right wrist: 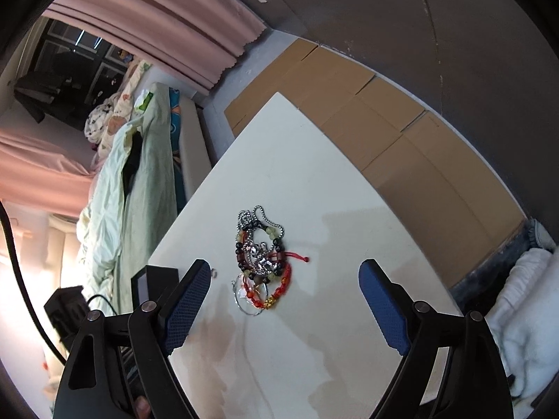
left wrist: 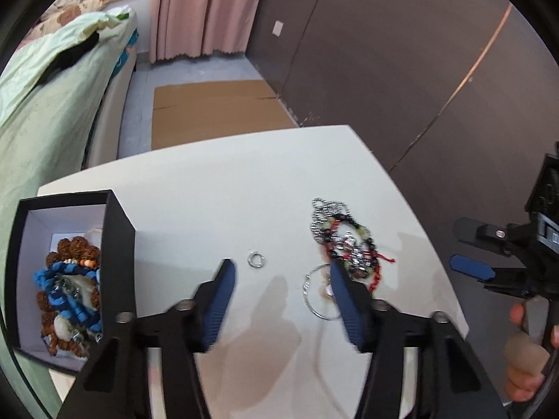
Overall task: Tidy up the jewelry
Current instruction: 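Lower the left gripper around the silver ring while the right gripper reaches the black bead bracelet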
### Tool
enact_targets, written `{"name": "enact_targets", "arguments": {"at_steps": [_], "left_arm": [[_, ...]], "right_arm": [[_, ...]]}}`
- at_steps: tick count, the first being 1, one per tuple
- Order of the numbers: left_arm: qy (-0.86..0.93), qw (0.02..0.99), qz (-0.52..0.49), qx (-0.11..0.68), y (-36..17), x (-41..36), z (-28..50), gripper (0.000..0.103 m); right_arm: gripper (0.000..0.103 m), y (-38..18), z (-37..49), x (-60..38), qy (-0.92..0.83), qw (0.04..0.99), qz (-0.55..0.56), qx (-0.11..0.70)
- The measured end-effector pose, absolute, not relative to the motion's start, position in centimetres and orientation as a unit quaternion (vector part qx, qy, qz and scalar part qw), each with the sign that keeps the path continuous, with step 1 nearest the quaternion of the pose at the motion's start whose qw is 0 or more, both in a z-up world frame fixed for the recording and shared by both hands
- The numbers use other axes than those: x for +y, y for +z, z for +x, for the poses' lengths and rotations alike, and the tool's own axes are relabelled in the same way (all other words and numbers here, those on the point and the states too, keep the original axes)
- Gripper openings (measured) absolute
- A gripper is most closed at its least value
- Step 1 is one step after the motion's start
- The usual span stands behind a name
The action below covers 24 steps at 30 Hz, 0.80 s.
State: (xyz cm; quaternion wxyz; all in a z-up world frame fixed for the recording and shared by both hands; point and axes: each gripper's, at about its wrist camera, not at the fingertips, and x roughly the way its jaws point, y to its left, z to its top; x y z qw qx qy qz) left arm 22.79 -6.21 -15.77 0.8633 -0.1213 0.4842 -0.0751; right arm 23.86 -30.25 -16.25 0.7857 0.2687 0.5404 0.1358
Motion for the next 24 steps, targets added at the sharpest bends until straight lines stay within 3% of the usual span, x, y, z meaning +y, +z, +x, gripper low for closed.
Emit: {"name": "enact_targets", "arguments": {"at_steps": [2,18,19,20,24], "left_arm": [[-0.071,0.858,-0.125,0.493,-16.3,-6.2,23.4,0.038],[-0.035,0.863,-0.043,0.502,-19.1,-8.2,25.0,0.023],[-0.034,0.863,-0.038,0.502,-19.1,-8.3,25.0,0.022],[-0.029,0.865,-0.03,0.5,-19.2,-8.4,25.0,0.014],[-0.03,0.867,-0.019,0.497,-19.2,-8.4,24.9,0.013]], "right_arm": [[0.088,-16.4,24.2,-30.0,0.137,0.787,0.265,0.541],[0.088,-16.3,24.9,-29.6,0.143,0.788,0.267,0.537],[0.088,-16.3,25.0,-29.7,0.142,0.787,0.268,0.537],[0.088,-16.3,25.0,-29.7,0.141,0.787,0.268,0.537],[0.088,-16.5,25.3,-29.7,0.137,0.789,0.254,0.542]]}}
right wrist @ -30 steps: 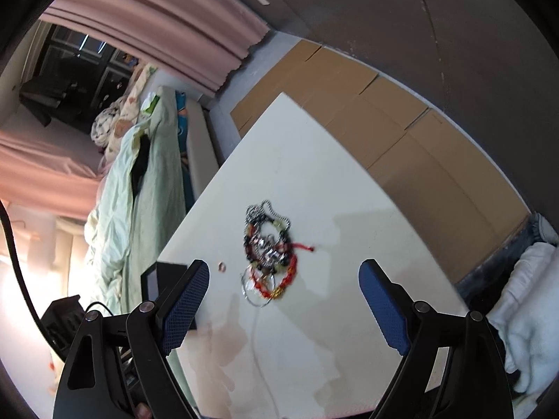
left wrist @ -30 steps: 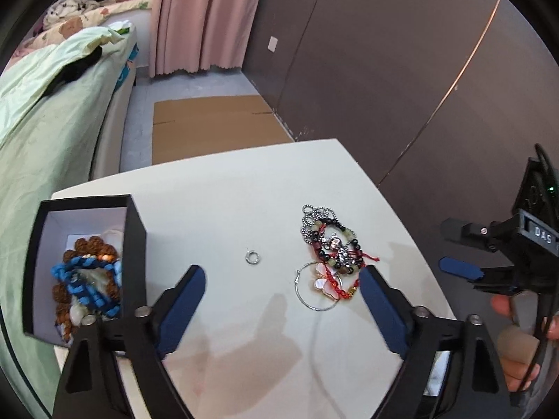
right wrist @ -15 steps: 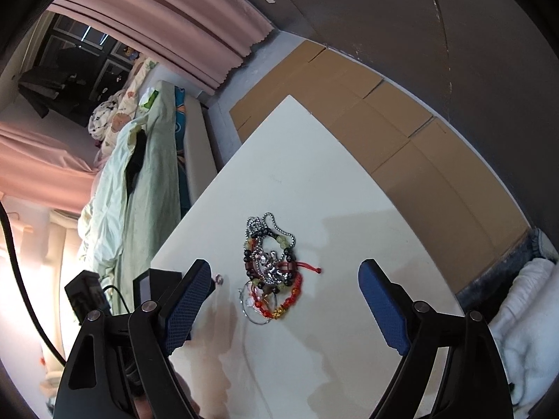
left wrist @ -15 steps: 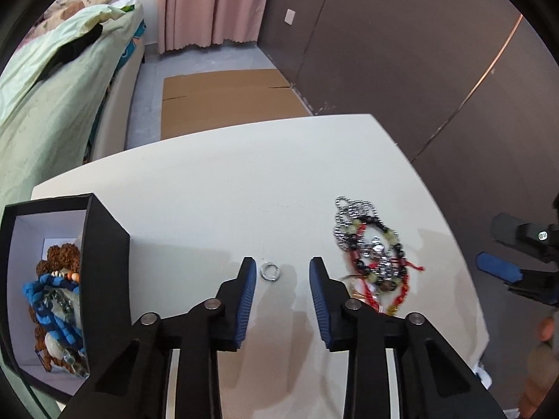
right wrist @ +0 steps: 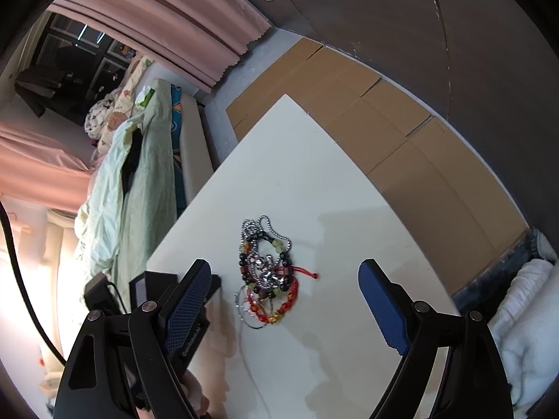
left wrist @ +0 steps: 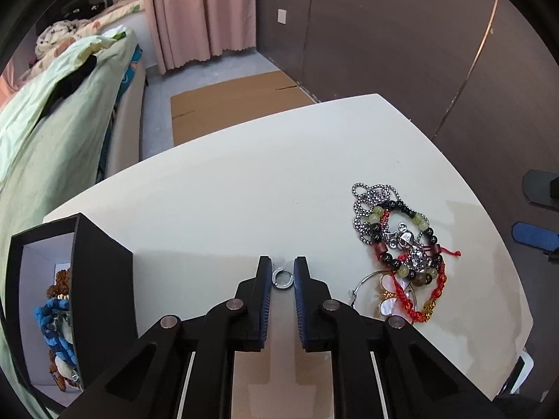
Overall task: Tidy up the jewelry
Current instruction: 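Lower the left gripper around the silver ring while the right gripper reaches the black bead bracelet, then close the left gripper on the silver ring while the right gripper grasps and lifts the black bead bracelet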
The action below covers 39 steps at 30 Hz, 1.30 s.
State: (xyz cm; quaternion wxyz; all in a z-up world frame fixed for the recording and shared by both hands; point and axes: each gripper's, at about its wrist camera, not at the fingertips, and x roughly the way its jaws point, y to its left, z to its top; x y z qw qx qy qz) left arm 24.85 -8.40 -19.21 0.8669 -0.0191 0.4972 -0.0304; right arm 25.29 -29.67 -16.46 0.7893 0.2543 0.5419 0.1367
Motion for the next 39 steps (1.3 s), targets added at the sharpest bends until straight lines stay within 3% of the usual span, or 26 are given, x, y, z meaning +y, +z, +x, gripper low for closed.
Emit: {"name": "enact_targets", "arguments": {"at_steps": [2,9,12,23,35,39], "left_arm": [[-0.036,0.866,-0.033,0.498,-19.1,-8.1,24.8,0.013],[-0.048,0.877,-0.056,0.474,-16.7,-7.4,23.9,0.013],[-0.051,0.88,-0.067,0.467,-15.9,-6.9,23.5,0.013],[-0.054,0.891,-0.101,0.44,-13.4,-4.6,22.3,0.013],[-0.034,0.9,-0.136,0.412,-11.1,-1.1,20.5,0.013],[-0.016,0.903,-0.152,0.402,-10.5,1.1,19.4,0.013]], "right_arm": [[0.086,-16.5,25.4,-29.6,0.134,0.792,0.247,0.542],[0.051,-17.5,25.7,-27.5,0.145,0.792,0.205,0.556],[0.042,-18.0,26.2,-26.4,0.142,0.795,0.176,0.563],[0.022,-19.6,27.5,-23.5,0.118,0.802,0.093,0.578],[0.01,-19.1,26.4,-20.5,0.103,0.82,-0.012,0.563],[0.009,-18.2,25.6,-20.6,0.125,0.824,0.011,0.552]]}}
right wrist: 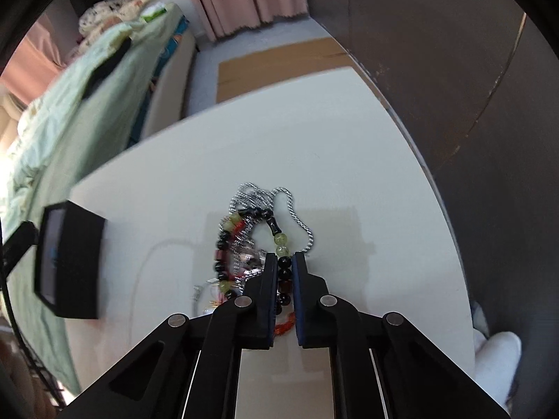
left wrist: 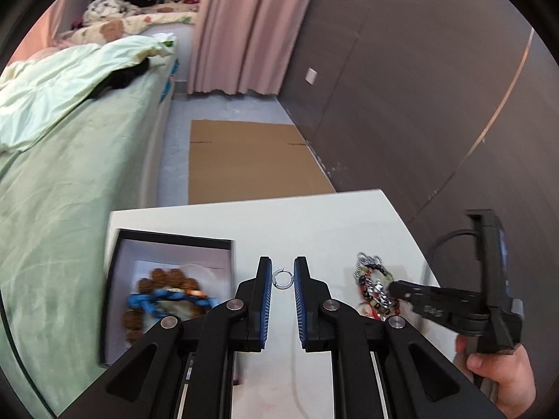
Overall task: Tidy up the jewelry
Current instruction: 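Close the left gripper on the silver ring while the right gripper grasps and lifts the black bead bracelet, then drop the silver ring into the black box with the left gripper while the right drops the bead bracelet in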
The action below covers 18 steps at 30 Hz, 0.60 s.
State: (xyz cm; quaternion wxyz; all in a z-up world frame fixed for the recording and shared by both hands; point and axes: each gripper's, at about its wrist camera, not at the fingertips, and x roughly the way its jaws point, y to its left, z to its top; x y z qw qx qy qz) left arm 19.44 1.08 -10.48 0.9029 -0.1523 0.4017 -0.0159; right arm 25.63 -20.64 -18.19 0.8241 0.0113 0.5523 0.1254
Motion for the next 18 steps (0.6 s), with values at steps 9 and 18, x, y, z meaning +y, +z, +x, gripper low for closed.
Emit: {"name": "enact_targets", "arguments": {"at_steps": [9,18], "left_arm": [[0.015,0.899,-0.173,0.402,-10.8,4.4,18.0,0.013],[0.025,0.857,-0.217,0.466,-13.2,6.1,18.1,0.016]], "right_arm": [[0.009,-14.1,23.4,-21.6,0.191,0.84,0.116,0.495],[0.009,-12.1,21.9,-19.9,0.235,0.843,0.172,0.451]]}}
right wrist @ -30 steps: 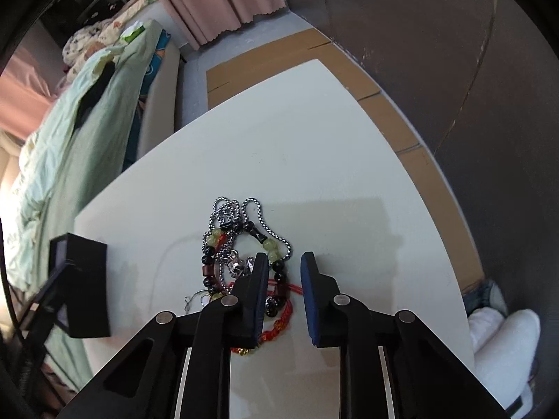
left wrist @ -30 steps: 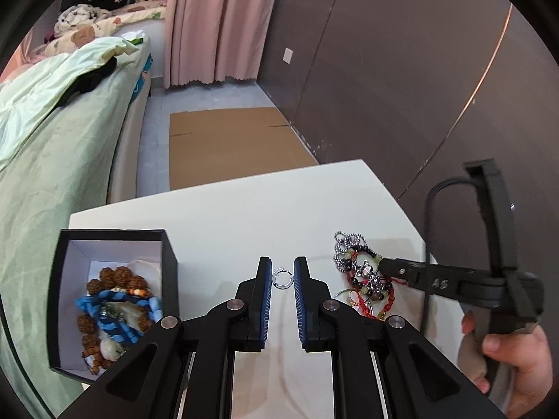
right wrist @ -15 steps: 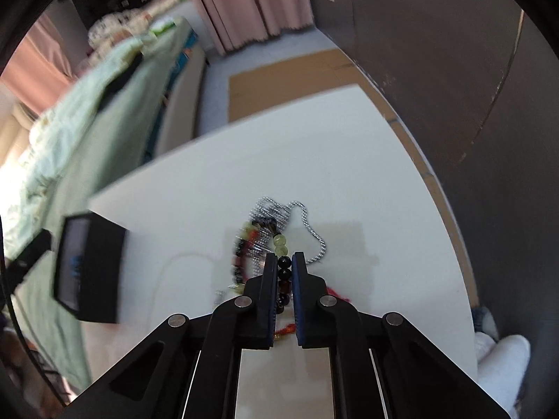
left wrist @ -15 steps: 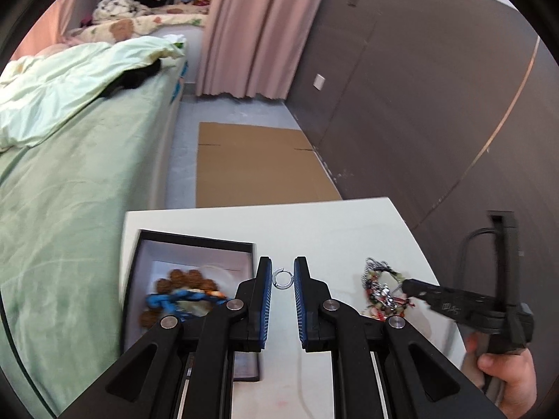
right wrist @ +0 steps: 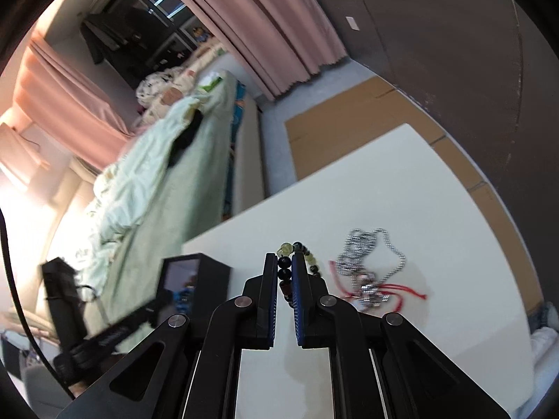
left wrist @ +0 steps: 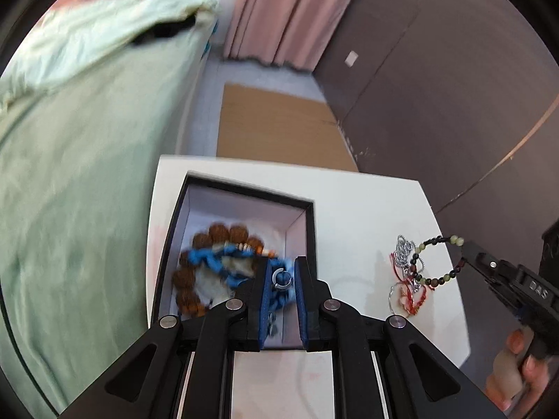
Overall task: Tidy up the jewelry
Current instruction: 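Drop the silver ring into the black box with the left gripper while the right drops the bead bracelet in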
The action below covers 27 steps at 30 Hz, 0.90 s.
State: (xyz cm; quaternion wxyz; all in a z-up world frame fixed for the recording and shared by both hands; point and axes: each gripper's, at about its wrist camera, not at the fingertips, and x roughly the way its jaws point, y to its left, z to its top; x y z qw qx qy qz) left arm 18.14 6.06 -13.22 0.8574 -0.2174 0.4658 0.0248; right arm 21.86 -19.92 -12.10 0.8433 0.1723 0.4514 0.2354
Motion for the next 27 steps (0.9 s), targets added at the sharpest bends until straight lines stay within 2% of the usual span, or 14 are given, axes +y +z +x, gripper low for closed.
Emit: {"name": "enact_targets", "arguments": {"at_steps": [1,2,3,4,5,11,27], "left_arm": [[0.029,0.857,-0.219,0.466,-13.2,6.3,18.0,0.018],[0.031,0.858,-0.22,0.462,-13.0,6.5,17.8,0.03],[0.03,0.86,-0.224,0.457,-12.7,6.7,17.6,0.057],[0.026,0.862,-0.229,0.452,-12.5,6.9,17.3,0.074],[0.023,0.864,-0.237,0.443,-12.1,7.2,17.1,0.096],[0.034,0.876,-0.253,0.41,-10.3,8.9,15.4,0.097],[0.068,0.869,-0.275,0.407,-10.2,13.7,13.2,0.097]], "right_arm": [[0.009,-11.9,21.6,-19.6,0.242,0.843,0.177,0.446],[0.009,-11.7,21.4,-19.2,0.25,0.843,0.182,0.441],[0.009,-11.3,21.3,-18.8,0.258,0.842,0.186,0.435],[0.009,-11.0,21.1,-18.3,0.266,0.843,0.187,0.429],[0.009,-10.6,20.9,-17.7,0.273,0.844,0.187,0.421],[0.009,-9.3,19.4,-14.7,0.324,0.839,0.19,0.395],[0.01,-11.0,19.3,-7.5,0.368,0.813,0.205,0.402]]}}
